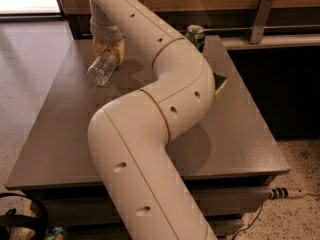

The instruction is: Place water bottle upright

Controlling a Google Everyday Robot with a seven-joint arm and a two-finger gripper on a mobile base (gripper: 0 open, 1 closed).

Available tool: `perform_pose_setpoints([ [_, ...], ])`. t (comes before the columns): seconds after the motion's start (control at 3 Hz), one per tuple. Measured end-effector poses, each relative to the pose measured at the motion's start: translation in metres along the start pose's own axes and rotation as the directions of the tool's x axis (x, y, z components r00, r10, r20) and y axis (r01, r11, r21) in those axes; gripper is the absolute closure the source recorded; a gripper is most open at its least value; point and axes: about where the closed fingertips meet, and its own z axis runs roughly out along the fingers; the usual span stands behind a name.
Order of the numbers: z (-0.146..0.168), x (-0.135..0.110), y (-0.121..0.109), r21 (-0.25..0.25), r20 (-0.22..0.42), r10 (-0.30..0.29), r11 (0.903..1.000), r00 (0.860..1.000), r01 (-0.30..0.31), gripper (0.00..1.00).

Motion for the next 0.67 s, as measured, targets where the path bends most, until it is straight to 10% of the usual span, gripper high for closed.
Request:
perform_pose_setpoints([
  [0.67,-0.013,-0.011,-0.005,-0.028,0.046,0.004,0.9996,0.999,-0.003,1.00],
])
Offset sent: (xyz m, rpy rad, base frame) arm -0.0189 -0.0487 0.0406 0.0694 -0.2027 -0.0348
